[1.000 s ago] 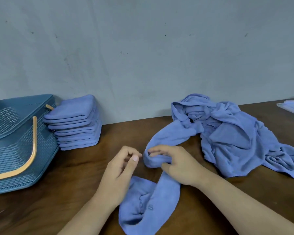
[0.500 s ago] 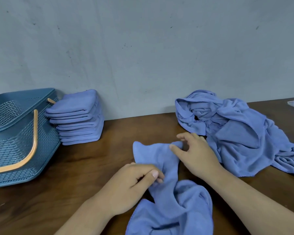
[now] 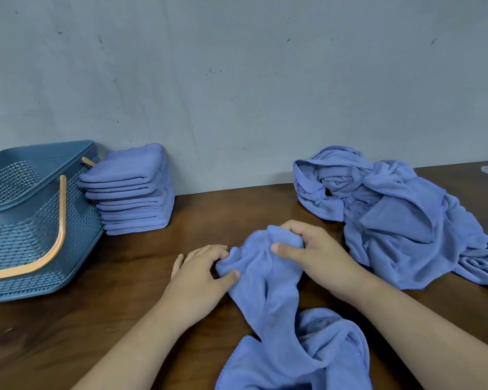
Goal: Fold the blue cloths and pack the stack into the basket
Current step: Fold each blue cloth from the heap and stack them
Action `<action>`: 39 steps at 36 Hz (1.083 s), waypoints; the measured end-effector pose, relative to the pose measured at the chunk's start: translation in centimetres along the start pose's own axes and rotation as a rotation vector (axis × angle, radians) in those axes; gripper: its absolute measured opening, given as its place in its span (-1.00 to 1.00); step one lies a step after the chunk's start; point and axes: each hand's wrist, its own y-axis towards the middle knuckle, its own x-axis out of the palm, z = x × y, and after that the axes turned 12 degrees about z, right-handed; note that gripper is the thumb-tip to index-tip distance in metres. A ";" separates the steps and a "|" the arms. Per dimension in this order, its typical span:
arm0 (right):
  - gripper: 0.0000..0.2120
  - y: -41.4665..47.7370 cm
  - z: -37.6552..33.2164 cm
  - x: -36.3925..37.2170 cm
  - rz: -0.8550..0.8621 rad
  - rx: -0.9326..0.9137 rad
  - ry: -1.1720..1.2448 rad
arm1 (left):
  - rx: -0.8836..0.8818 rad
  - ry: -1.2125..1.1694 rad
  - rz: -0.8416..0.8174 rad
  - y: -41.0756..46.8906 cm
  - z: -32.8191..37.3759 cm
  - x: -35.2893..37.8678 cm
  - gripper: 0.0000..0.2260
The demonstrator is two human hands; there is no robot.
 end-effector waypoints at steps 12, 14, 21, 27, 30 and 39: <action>-0.62 1.6 2.2 -1.2 0.332 0.125 0.020 | -0.193 -0.599 0.324 0.0 2.0 -1.2 -0.69; -0.62 1.9 2.6 -1.4 0.383 0.111 -0.067 | -0.169 -0.543 0.377 0.0 2.0 -1.2 -0.69; -0.70 2.2 3.3 -1.5 0.427 -0.066 -0.402 | -0.247 -0.432 0.451 0.5 1.1 -1.0 -0.84; -0.82 0.3 0.6 -0.1 0.006 -0.390 -0.558 | 0.018 -0.103 0.449 -0.1 0.6 -1.0 -0.62; -0.74 -0.2 0.5 0.8 -0.196 -0.417 -0.790 | 0.213 0.148 0.373 -0.5 1.3 -0.9 -0.88; -0.81 0.2 0.7 -1.1 -0.263 -0.375 -0.722 | 0.122 0.270 -0.109 -1.4 0.9 -0.3 -0.29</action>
